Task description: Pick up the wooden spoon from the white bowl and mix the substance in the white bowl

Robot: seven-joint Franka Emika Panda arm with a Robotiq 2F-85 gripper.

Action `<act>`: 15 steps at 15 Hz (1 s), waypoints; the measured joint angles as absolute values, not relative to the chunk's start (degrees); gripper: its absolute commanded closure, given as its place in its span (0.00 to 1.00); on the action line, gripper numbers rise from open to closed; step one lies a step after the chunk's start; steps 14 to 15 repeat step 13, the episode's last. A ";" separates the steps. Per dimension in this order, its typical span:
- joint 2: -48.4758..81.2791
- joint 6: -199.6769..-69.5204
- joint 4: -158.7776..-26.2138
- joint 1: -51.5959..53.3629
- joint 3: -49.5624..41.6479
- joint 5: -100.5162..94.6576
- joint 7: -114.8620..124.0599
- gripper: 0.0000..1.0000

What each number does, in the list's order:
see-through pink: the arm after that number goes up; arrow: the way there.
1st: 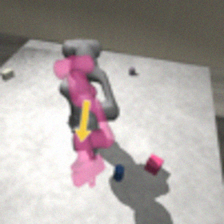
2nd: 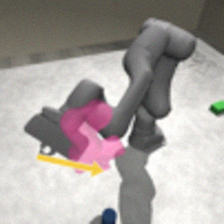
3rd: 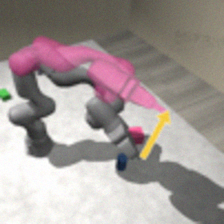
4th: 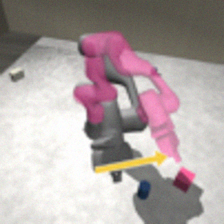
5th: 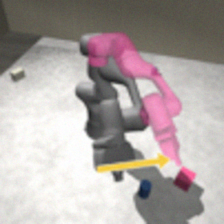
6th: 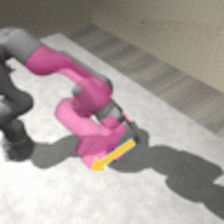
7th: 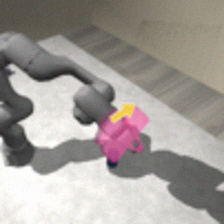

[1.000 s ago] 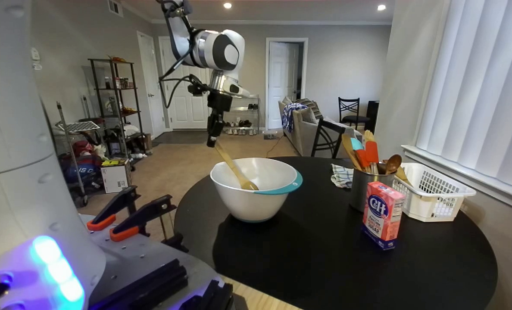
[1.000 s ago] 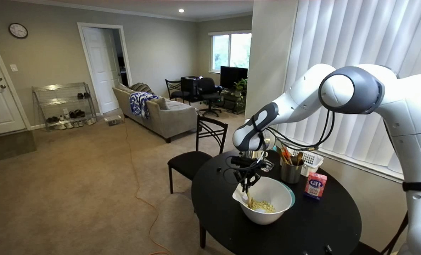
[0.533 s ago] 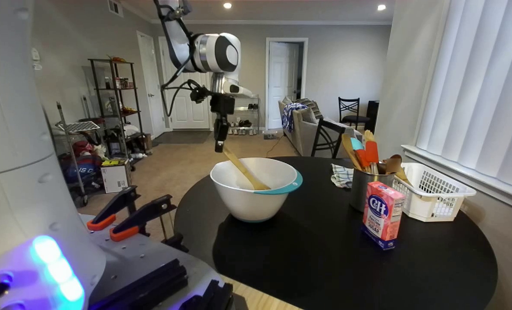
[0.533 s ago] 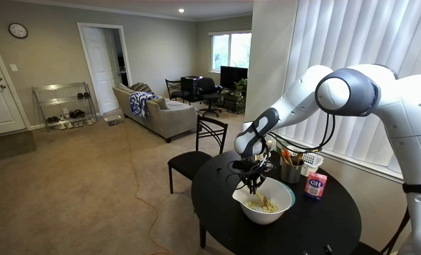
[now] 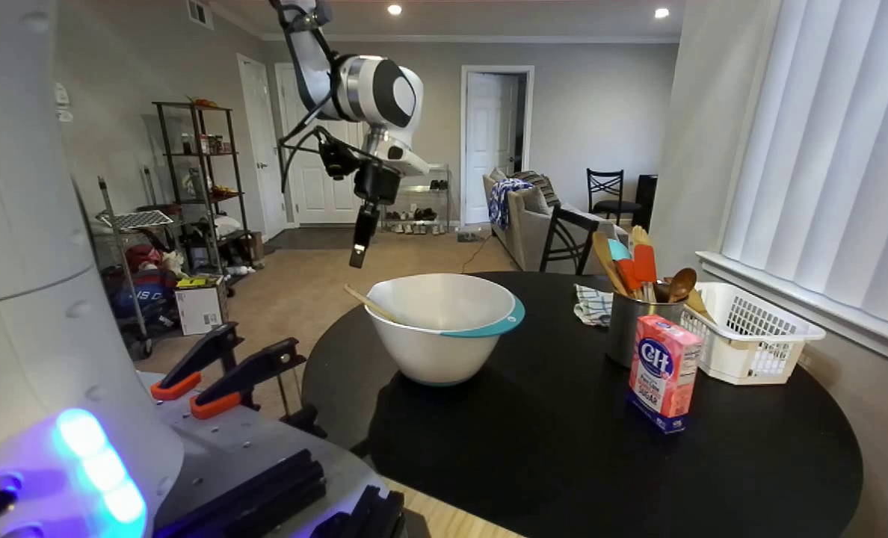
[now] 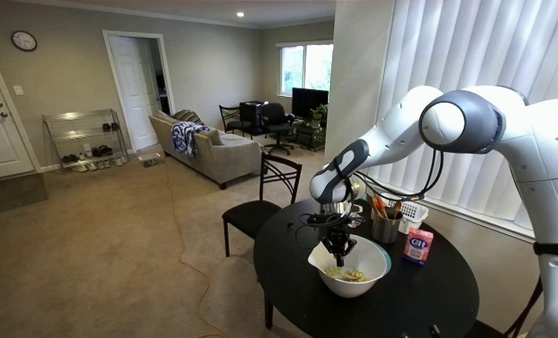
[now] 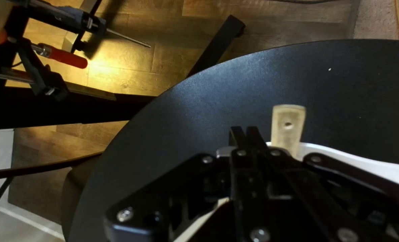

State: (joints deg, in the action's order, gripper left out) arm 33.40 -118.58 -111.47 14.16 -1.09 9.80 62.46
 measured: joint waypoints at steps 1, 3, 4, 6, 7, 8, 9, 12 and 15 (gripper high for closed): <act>33.40 -118.62 -111.25 13.96 -0.49 9.81 61.96 0.96; 33.39 -118.63 -110.89 13.97 0.51 8.96 60.01 0.86; 33.39 -118.63 -110.81 14.00 0.82 8.71 59.74 0.78; 33.39 -118.63 -110.79 14.02 0.94 8.53 59.51 0.72; 33.39 -118.63 -110.79 14.00 0.93 8.53 59.38 0.72; 33.39 -118.63 -110.79 13.99 0.93 8.52 59.30 0.72; 33.39 -118.63 -110.79 13.99 0.93 8.52 59.25 0.72; 33.39 -118.63 -110.79 13.98 0.93 8.52 59.23 0.72; 33.39 -118.63 -110.79 13.98 0.93 8.52 59.22 0.72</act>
